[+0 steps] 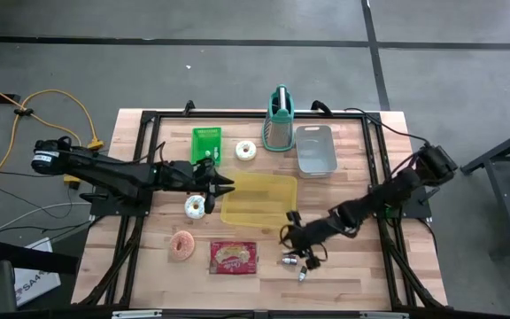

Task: Pick & Place Food Item
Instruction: Put the red food coloring bottle into the green bin

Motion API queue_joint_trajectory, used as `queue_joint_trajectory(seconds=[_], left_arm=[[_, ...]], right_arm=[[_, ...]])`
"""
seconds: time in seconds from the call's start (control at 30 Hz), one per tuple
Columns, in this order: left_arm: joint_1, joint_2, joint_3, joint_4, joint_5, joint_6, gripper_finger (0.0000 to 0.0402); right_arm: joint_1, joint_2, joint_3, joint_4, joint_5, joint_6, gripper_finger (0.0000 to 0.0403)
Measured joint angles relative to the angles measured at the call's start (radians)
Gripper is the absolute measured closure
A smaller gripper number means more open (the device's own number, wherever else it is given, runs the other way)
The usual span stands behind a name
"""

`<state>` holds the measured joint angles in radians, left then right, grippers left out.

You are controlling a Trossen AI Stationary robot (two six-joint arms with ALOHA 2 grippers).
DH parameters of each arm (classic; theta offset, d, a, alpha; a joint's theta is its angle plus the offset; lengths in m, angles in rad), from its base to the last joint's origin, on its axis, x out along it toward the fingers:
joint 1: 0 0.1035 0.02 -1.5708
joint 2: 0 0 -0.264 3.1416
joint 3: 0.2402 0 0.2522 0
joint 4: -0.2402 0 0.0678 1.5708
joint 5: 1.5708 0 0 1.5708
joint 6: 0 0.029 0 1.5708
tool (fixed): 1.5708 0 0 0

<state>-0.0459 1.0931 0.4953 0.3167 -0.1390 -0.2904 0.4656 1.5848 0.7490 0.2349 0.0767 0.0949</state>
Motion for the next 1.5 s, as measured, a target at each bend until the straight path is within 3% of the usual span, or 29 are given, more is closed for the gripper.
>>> queue_joint_trajectory(seconds=[0.4, 0.77, 1.0, 1.5], left_arm=[[-0.043, 0.0, 0.0, 0.017, -0.05, -0.075, 0.0297], [-0.076, 0.0, 0.0, 0.021, -0.076, -0.077, 0.0297], [-0.076, 0.0, 0.0, 0.021, -0.076, -0.077, 0.0297], [-0.075, 0.0, 0.0, 0.021, -0.076, -0.077, 0.0297]], right_arm=[[0.093, 0.008, 0.0, -0.133, 0.208, 0.256, 0.025], [0.153, 0.029, 0.0, -0.165, 0.277, 0.402, 0.025], [0.19, 0.029, 0.0, -0.167, 0.387, 0.467, 0.025], [0.209, 0.133, 0.001, -0.11, 0.393, 0.514, 0.025]])
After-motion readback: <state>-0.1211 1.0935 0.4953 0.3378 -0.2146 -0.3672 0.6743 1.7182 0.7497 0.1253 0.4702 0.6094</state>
